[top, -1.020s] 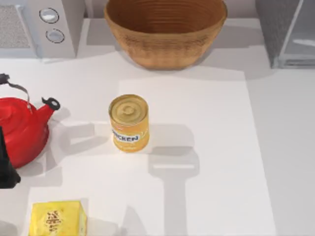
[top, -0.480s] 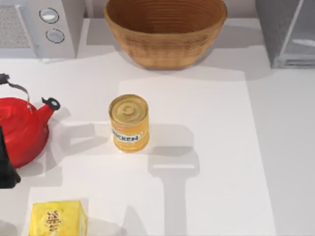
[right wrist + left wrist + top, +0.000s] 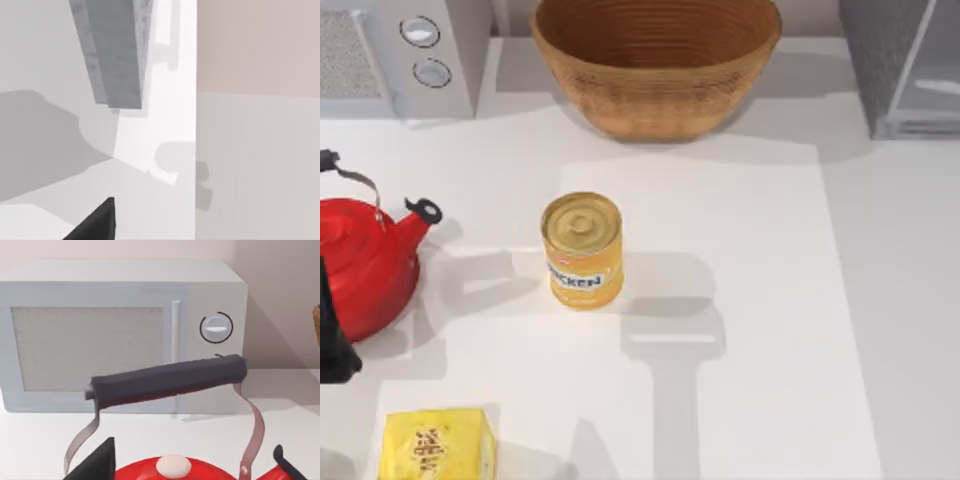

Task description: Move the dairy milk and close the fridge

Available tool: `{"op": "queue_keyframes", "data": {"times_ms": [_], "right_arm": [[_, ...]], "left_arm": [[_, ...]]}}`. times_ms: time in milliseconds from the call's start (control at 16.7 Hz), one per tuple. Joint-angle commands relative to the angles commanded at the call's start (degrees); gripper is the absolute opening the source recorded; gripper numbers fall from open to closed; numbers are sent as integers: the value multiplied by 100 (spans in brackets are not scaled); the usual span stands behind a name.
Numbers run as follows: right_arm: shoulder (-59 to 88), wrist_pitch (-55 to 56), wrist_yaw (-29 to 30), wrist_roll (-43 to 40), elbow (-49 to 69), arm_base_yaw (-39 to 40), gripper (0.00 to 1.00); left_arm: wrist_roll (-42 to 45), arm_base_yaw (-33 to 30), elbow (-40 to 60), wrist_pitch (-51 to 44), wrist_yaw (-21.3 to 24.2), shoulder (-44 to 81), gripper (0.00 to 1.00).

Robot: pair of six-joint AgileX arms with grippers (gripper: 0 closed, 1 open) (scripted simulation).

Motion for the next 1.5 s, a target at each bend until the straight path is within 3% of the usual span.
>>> {"op": "queue_keyframes", "data": {"times_ms": [180, 660, 900, 1140, 1500], "right_arm": [[-27, 937, 177, 1066, 1, 655, 100], [-12, 4180, 713, 5104, -56, 3031, 100], [54, 5517, 892, 6701, -117, 4050, 100], [86, 6166, 980, 7390, -167, 4578, 100], [54, 6205, 983, 7408, -204, 4546, 100]], "left_arm": [[0, 0, 0, 0, 0, 0, 100], [0, 0, 0, 0, 0, 0, 100], [0, 0, 0, 0, 0, 0, 100], [0, 0, 0, 0, 0, 0, 100], [0, 0, 0, 0, 0, 0, 100]]}}
